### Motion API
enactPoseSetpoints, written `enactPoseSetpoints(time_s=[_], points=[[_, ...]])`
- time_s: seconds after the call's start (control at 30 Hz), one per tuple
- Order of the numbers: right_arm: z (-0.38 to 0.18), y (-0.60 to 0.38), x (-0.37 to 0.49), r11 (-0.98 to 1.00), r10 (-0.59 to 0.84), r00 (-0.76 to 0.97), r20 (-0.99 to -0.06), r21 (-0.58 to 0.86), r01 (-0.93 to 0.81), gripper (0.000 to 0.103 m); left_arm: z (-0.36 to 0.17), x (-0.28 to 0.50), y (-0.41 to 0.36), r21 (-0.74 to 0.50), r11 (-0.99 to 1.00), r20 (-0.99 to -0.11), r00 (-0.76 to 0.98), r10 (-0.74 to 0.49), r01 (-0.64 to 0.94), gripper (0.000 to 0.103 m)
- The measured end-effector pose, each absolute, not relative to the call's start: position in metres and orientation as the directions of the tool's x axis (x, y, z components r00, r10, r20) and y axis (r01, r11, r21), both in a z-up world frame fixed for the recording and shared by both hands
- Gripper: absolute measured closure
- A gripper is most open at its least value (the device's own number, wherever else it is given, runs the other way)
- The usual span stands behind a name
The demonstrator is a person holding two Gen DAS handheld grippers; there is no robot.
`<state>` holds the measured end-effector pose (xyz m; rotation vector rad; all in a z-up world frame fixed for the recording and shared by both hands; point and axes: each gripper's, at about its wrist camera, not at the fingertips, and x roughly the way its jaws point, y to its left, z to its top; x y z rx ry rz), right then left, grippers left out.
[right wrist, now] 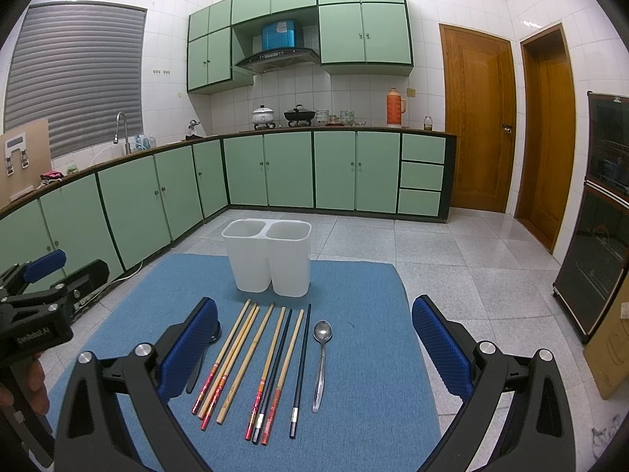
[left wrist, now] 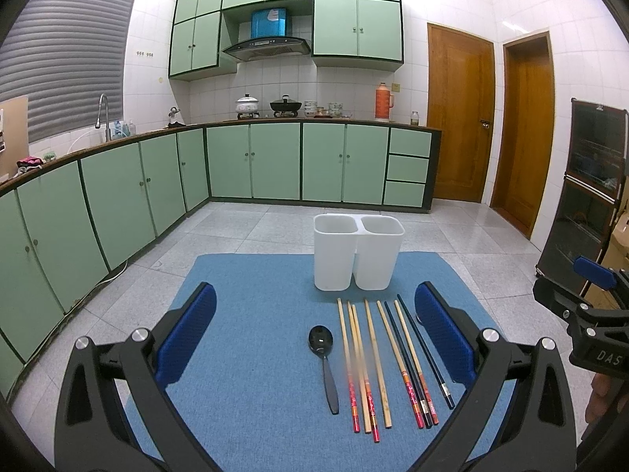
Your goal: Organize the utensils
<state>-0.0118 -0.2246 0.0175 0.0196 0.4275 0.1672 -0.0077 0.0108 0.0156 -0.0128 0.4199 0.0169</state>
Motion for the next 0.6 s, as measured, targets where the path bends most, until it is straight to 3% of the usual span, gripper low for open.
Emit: enactPoseSetpoints(time_s=[0.6], points=[[0.017, -0.2243, -0.0106, 0.986, 0.166, 0.895, -0.415, 0.055, -0.158, 0.006, 0.0167, -0.0088, 0.0121, -0.01, 1.0, -0.407, 0.913, 0.014, -0.019, 0.005]])
